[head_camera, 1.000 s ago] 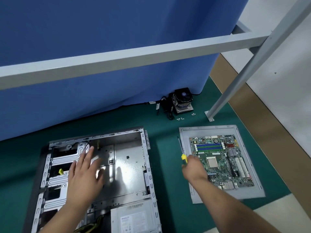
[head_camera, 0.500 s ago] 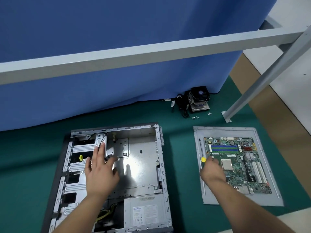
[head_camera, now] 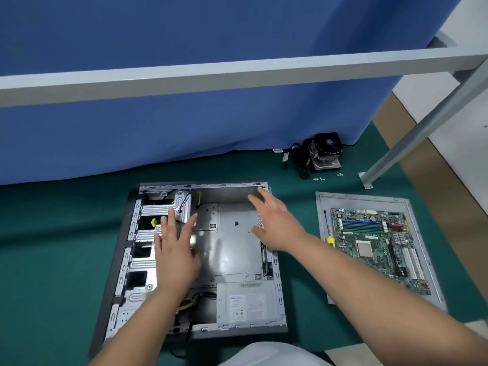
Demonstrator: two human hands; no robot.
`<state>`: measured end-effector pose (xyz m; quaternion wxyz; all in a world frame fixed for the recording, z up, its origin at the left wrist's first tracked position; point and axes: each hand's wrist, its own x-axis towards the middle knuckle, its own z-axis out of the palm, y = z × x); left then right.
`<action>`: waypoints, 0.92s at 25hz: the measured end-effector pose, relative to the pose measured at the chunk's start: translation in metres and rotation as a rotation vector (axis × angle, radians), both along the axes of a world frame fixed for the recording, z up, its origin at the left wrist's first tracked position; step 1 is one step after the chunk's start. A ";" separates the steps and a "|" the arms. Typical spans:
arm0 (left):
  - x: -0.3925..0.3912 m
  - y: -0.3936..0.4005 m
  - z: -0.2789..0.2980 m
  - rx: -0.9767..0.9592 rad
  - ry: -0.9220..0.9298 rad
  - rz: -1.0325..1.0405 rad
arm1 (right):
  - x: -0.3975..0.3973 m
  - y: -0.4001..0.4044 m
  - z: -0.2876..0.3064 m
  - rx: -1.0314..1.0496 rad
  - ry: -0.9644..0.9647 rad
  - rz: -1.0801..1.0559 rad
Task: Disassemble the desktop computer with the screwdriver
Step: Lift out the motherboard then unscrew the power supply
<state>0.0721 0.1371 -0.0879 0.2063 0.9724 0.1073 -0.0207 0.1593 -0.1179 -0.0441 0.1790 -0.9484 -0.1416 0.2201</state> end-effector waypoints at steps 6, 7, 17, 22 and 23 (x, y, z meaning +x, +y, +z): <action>-0.027 0.006 0.002 0.058 0.128 -0.023 | -0.005 0.010 -0.015 -0.447 -0.070 0.143; -0.027 0.005 0.003 0.055 0.129 -0.018 | -0.005 0.009 -0.014 -0.464 -0.090 0.154; -0.011 0.003 0.012 0.138 0.136 -0.145 | -0.025 -0.001 -0.002 -0.552 -0.119 0.134; 0.023 -0.003 0.015 0.176 0.121 -0.336 | -0.058 -0.028 0.001 -0.487 -0.112 0.134; 0.031 -0.005 0.016 0.177 0.116 -0.371 | -0.065 -0.032 0.000 -0.481 -0.106 0.128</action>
